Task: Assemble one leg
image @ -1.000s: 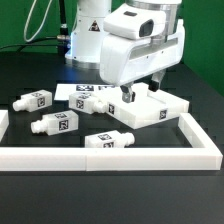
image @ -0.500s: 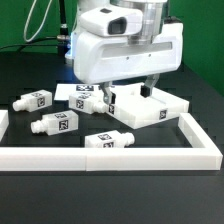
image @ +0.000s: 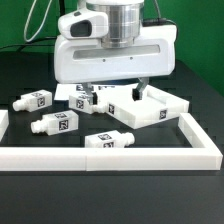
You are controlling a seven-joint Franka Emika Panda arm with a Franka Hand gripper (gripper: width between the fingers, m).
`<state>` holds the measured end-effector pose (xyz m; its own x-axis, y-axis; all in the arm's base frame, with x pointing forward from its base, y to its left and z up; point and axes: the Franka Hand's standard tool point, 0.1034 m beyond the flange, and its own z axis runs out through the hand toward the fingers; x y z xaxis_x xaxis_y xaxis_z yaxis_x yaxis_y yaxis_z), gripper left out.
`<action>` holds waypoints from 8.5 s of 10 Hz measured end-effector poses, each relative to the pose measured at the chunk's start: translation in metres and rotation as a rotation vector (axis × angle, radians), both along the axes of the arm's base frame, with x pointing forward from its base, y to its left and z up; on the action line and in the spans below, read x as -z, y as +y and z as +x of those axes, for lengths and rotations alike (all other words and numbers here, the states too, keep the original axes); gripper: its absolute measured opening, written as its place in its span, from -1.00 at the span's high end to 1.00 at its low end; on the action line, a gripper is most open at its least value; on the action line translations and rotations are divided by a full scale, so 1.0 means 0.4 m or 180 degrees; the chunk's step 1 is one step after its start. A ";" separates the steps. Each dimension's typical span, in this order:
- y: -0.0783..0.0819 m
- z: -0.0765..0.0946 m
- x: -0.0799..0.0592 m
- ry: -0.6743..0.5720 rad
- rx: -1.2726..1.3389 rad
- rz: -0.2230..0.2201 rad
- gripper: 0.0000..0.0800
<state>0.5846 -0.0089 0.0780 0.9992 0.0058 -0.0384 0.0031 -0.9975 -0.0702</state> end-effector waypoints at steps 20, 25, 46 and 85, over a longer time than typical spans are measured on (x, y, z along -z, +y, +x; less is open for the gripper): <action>-0.039 0.066 0.169 0.0074 0.2194 0.0062 0.29; -0.054 -0.022 -0.036 -0.0052 0.1751 0.0149 0.29; -0.198 -0.524 0.026 0.0023 0.1592 0.0127 0.29; 0.036 -0.233 0.087 -0.0455 -0.2151 -0.0180 -0.62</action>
Offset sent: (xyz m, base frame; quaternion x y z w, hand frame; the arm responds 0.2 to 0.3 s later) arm 0.0323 -0.0240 -0.0200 0.0134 -0.0086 0.3020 0.9532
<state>0.4915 0.0054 0.0431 0.7724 0.6307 0.0747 0.6305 -0.7757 0.0292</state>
